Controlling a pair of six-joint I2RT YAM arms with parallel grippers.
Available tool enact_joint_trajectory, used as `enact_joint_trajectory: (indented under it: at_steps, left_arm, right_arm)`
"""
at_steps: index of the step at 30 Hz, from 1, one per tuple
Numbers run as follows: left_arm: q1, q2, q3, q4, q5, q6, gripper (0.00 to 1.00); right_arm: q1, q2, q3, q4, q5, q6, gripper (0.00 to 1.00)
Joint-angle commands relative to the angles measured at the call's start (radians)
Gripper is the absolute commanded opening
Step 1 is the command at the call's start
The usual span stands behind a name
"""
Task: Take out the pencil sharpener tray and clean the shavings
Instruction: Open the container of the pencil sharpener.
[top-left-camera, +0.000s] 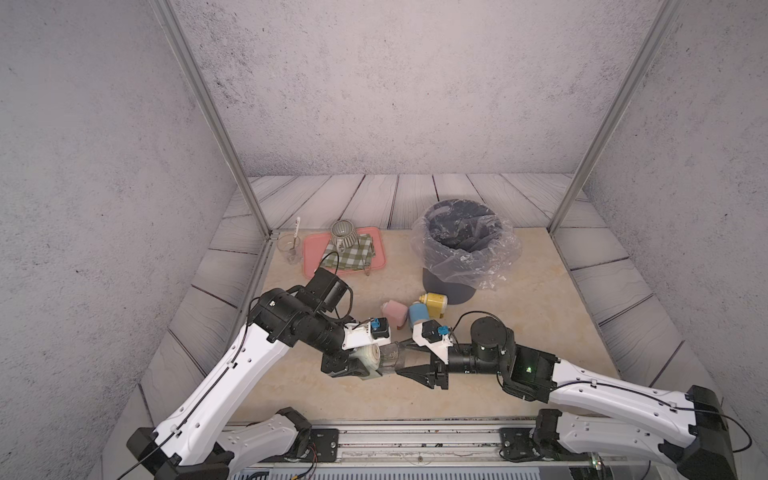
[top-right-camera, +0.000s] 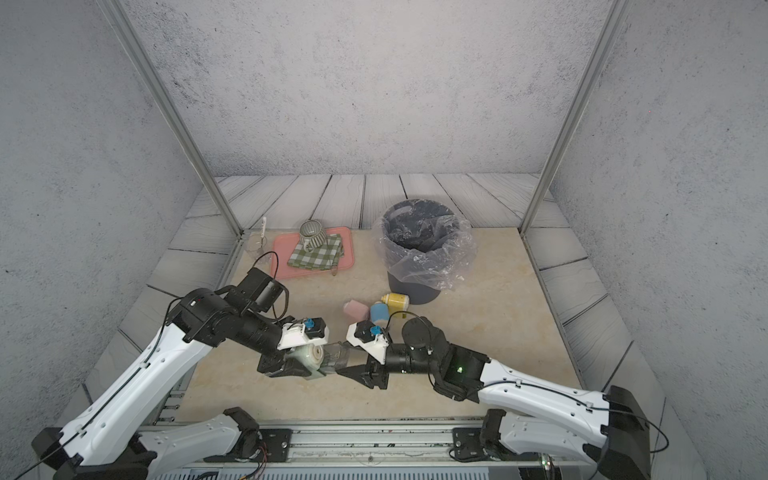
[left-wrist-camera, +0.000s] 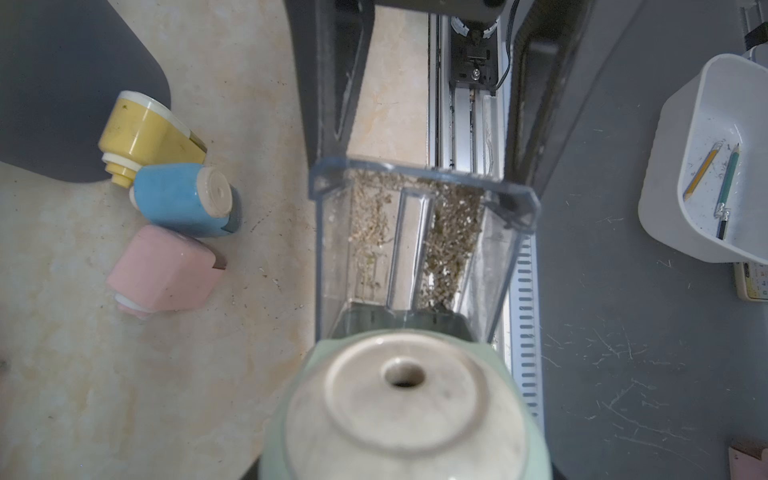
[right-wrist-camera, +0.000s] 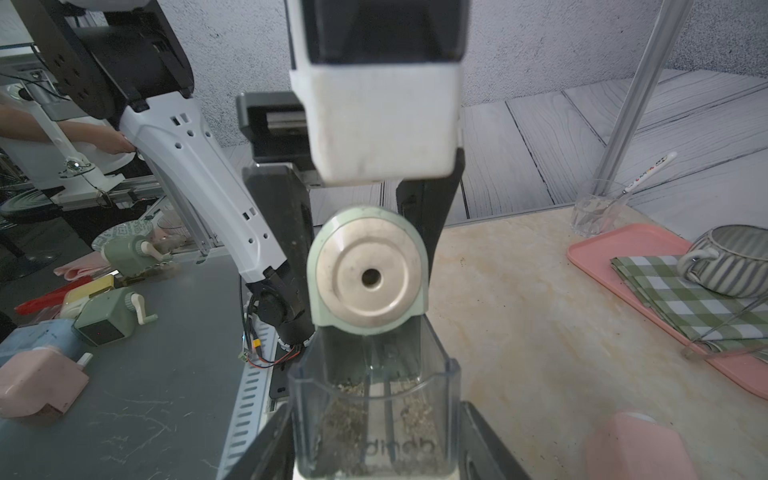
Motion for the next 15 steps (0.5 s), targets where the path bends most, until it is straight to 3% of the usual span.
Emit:
enact_joint_trajectory:
  at_steps: [1, 15]
  left_arm:
    - [0.011, -0.014, 0.024, -0.047, 0.007, 0.017, 0.00]
    - [0.031, -0.023, 0.038, -0.060, 0.005, 0.027, 0.00]
  right_arm:
    - [-0.007, -0.023, -0.005, 0.019, 0.026, 0.001, 0.00]
    - [-0.014, -0.047, -0.020, 0.016, 0.034, -0.002, 0.00]
